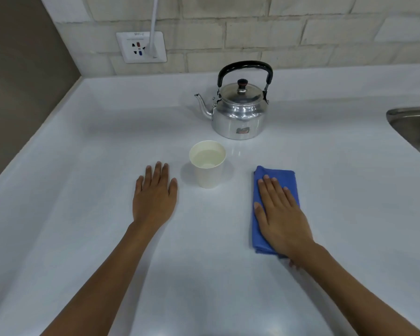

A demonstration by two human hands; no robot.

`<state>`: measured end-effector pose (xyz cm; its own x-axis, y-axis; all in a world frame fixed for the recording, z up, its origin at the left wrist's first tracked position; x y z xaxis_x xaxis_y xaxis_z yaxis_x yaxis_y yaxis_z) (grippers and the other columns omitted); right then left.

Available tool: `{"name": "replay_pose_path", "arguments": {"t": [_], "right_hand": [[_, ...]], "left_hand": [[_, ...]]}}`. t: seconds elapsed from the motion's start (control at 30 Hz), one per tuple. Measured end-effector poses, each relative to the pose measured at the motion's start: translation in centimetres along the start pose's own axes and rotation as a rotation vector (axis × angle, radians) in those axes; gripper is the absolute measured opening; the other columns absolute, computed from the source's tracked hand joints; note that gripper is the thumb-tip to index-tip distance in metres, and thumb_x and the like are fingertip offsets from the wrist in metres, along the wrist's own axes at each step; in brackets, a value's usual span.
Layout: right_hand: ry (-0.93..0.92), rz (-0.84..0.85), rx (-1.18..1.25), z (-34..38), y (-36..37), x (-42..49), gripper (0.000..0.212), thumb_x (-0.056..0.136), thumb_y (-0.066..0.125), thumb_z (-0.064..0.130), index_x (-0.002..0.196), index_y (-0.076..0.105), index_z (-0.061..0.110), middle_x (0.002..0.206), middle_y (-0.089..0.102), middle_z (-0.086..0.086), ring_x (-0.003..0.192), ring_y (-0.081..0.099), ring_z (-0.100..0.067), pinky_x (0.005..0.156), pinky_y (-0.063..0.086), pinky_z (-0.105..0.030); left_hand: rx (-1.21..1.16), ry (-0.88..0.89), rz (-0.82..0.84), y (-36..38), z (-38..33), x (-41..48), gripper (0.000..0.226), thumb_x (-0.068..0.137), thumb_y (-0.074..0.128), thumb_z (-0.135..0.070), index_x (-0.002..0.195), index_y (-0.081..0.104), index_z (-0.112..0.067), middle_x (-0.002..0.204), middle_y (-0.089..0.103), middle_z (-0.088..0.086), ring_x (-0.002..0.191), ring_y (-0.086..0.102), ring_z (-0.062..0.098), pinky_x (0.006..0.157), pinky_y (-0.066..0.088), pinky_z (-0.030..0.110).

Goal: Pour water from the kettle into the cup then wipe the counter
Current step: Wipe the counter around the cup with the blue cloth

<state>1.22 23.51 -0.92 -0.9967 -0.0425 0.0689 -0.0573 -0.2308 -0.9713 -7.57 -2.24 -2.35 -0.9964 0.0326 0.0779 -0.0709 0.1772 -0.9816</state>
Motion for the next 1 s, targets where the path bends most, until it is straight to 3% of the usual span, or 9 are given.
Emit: {"name": "replay_pose_path", "arguments": {"t": [0.2,0.37,0.43,0.5,0.6,0.7,0.77,0.87,1.0], "right_hand": [[-0.131,0.048,0.042,9.5,1.7,-2.7,0.063,0.088,-0.003,0.042,0.144,-0.007,0.013,0.156,-0.007,-0.003,0.143,-0.011,-0.017,0.112,-0.018,-0.039],[-0.256,0.098,0.113,13.3,2.2,-2.8,0.056,0.097,0.011,0.036,0.144,-0.010,0.014,0.156,-0.011,-0.002,0.142,-0.016,-0.015,0.113,-0.019,-0.036],[-0.277,0.106,0.318,12.6,1.2,-2.5,0.054,0.097,0.017,0.034,0.145,-0.002,0.018,0.157,-0.001,0.003,0.142,-0.009,-0.007,0.113,-0.014,-0.020],[-0.192,0.019,0.515,9.9,-0.9,-1.5,0.048,0.096,0.026,0.027,0.143,0.021,0.017,0.153,0.024,0.003,0.141,0.015,-0.009,0.111,-0.002,-0.012],[-0.040,-0.178,0.472,3.9,-3.6,1.6,0.042,0.092,0.035,0.012,0.134,0.039,0.009,0.141,0.044,-0.009,0.132,0.035,-0.023,0.111,0.016,-0.022],[0.033,-0.103,0.266,0.5,-3.0,5.7,0.045,0.095,0.032,0.011,0.139,0.028,0.002,0.149,0.031,-0.015,0.140,0.021,-0.028,0.117,0.012,-0.035],[0.017,-0.047,0.187,0.3,-1.8,7.7,0.047,0.097,0.028,0.016,0.142,0.021,0.002,0.153,0.022,-0.015,0.143,0.013,-0.027,0.118,0.010,-0.038],[-0.032,0.026,0.083,1.2,0.2,9.1,0.050,0.098,0.020,0.024,0.144,0.010,0.006,0.156,0.010,-0.010,0.144,0.005,-0.023,0.118,0.007,-0.037],[-0.044,0.042,0.021,0.9,1.3,9.4,0.052,0.098,0.014,0.029,0.144,0.003,0.009,0.157,0.004,-0.007,0.144,0.001,-0.020,0.118,0.003,-0.035]], "left_hand": [[-0.010,-0.003,0.015,-0.1,-0.2,0.1,0.053,0.100,0.016,-0.035,0.148,0.006,-0.015,0.158,0.005,0.003,0.145,0.001,0.021,0.116,0.002,0.036],[-0.303,-0.051,-0.033,-1.5,0.0,-0.6,0.049,0.102,0.019,-0.033,0.146,0.022,-0.013,0.155,0.021,0.003,0.144,0.011,0.017,0.116,0.005,0.031],[-0.517,-0.108,-0.081,-2.6,0.4,-1.4,0.046,0.102,0.024,-0.031,0.143,0.032,-0.012,0.151,0.032,0.005,0.141,0.021,0.017,0.114,0.012,0.029],[-0.654,-0.154,-0.136,-4.1,0.7,-2.4,0.042,0.102,0.029,-0.029,0.139,0.039,-0.012,0.147,0.039,0.005,0.137,0.030,0.018,0.109,0.019,0.025],[-0.636,-0.088,-0.163,-5.8,-1.0,-4.5,0.040,0.101,0.035,-0.023,0.139,0.041,-0.013,0.147,0.040,0.004,0.137,0.031,0.017,0.110,0.020,0.024],[-0.576,0.093,-0.093,-5.5,-6.3,-7.5,0.044,0.101,0.033,-0.024,0.143,0.031,-0.012,0.152,0.029,0.002,0.140,0.021,0.014,0.110,0.007,0.017],[-0.492,0.165,-0.003,-3.9,-9.9,-9.0,0.052,0.101,0.026,-0.030,0.147,0.013,-0.010,0.157,0.010,0.003,0.144,0.004,0.013,0.108,-0.008,0.014],[-0.273,0.164,0.112,-1.0,-11.9,-10.0,0.059,0.101,0.017,-0.038,0.145,-0.011,-0.009,0.156,-0.015,0.004,0.142,-0.016,0.016,0.106,-0.022,0.027],[-0.158,0.190,0.110,-0.2,-11.3,-10.1,0.061,0.100,0.014,-0.042,0.144,-0.014,-0.012,0.155,-0.018,0.002,0.141,-0.018,0.014,0.105,-0.025,0.030]]}}
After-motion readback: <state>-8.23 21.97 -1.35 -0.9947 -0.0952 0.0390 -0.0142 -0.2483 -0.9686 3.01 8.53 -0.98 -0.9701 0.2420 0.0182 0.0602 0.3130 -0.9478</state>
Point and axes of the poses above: each hand's wrist, its own x-axis towards the middle knuckle, its own y-axis out of the palm, z = x × y, the point moved 8 cm from there along x, towards the middle knuckle
